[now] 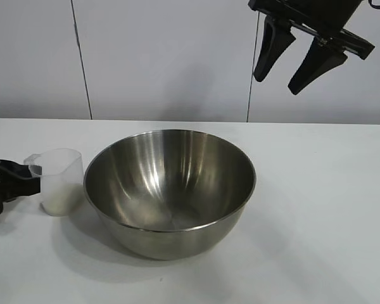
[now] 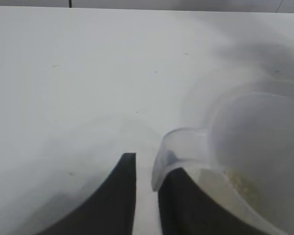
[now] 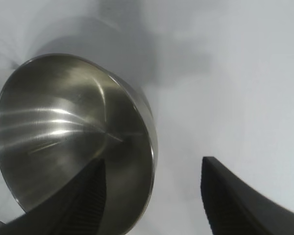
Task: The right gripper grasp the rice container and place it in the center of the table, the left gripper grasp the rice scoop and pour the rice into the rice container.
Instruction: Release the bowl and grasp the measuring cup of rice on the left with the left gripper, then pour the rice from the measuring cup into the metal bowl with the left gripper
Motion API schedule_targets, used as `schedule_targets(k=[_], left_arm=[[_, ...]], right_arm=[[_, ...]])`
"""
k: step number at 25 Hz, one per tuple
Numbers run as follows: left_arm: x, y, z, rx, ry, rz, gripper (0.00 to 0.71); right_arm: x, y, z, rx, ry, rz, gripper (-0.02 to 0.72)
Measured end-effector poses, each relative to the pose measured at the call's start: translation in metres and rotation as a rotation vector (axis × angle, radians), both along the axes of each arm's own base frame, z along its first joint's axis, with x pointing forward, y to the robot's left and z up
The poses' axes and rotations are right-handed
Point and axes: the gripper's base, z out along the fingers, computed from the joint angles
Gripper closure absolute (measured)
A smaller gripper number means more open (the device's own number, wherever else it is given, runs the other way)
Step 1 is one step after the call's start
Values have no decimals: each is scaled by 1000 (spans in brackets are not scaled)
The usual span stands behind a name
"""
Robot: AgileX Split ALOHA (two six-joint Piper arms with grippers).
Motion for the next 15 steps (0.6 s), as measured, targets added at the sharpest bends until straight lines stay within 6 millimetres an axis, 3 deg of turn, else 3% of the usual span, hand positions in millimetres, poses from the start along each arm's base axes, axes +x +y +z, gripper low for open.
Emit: schedule_targets(k=[5, 9, 15], left_arm=[[4, 0, 22, -13, -65, 5, 699], [6, 0, 58, -13, -168, 5, 701], [-6, -10, 105, 82, -150, -91, 701]], right_arm=[[0, 0, 0, 1, -4, -1, 304], [1, 0, 0, 2, -8, -3, 304], [3, 0, 1, 5, -29, -11, 304]])
